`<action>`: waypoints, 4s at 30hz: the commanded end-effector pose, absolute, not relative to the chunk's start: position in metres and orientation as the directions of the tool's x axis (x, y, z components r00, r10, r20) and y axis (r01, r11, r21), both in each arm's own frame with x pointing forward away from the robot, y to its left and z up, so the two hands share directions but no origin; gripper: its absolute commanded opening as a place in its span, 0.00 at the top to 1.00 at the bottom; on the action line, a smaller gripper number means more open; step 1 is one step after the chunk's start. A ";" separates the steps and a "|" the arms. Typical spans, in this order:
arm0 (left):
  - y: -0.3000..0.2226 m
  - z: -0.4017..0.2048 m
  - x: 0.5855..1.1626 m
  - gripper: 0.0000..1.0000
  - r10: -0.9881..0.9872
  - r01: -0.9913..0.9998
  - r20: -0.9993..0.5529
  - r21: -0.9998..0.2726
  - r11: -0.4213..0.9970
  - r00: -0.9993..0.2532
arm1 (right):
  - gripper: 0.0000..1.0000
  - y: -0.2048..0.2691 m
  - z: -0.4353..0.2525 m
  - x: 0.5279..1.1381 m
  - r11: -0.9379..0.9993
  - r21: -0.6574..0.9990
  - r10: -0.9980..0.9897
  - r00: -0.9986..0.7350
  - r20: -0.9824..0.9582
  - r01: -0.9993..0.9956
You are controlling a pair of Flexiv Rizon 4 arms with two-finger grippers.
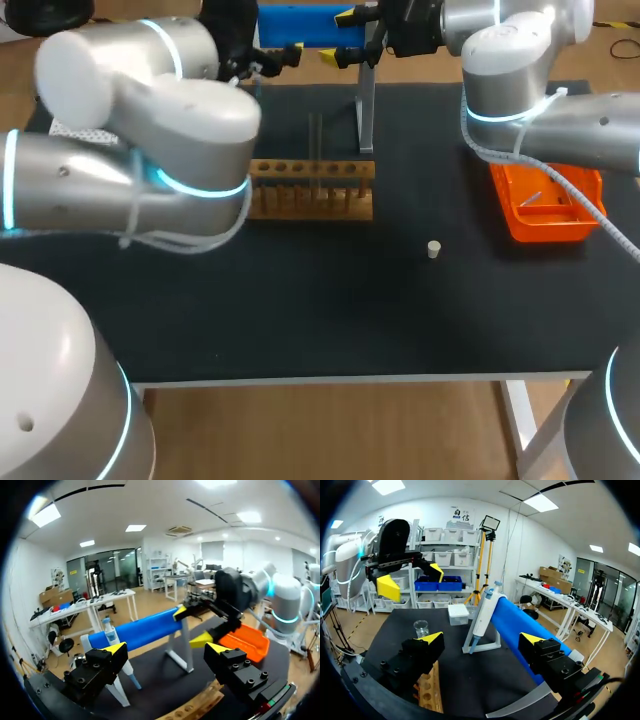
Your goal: Invert the test tube, pick up the pipette, mount the tip to pipette, aspirate from beaker and dispense into the tube, eject the tip, return the pipette, and cap with the stopper.
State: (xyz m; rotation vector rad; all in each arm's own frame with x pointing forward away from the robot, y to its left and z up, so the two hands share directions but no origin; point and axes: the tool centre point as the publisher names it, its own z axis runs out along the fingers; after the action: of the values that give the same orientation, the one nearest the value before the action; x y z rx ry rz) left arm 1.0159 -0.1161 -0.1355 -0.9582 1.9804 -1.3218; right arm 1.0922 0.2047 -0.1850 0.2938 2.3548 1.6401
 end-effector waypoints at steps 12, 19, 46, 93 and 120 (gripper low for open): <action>-0.113 -0.149 0.977 0.00 -0.449 -0.092 -0.038 -0.960 0.265 -0.893 | 0.00 0.203 -0.184 1.093 0.346 0.938 0.304 -0.948 -0.091 0.021; -0.126 -0.164 0.975 0.00 -0.348 -0.079 -0.031 -0.951 0.297 -0.937 | 0.00 0.203 -0.184 1.093 0.346 0.938 0.304 -0.948 -0.091 0.021; -0.169 -0.220 0.962 0.00 -0.190 -0.071 0.000 -0.927 0.367 -0.982 | 0.00 0.203 -0.184 1.093 0.346 0.938 0.304 -0.948 -0.091 0.021; -0.200 -0.291 0.990 0.00 -0.134 -0.028 -0.037 -0.888 0.460 -0.990 | 0.00 0.203 -0.184 1.093 0.346 0.938 0.304 -0.948 -0.091 0.021; -0.200 -0.297 0.984 0.00 -0.123 -0.033 -0.036 -0.855 0.518 -0.992 | 0.00 0.203 -0.184 1.093 0.346 0.938 0.304 -0.948 -0.091 0.021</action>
State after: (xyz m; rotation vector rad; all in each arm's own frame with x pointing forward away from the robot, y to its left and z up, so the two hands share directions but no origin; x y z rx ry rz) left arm 0.9845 -0.1997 -0.2977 -0.1343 2.6553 -1.4948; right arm 1.0922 0.2047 -0.1849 0.2937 2.3549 1.6400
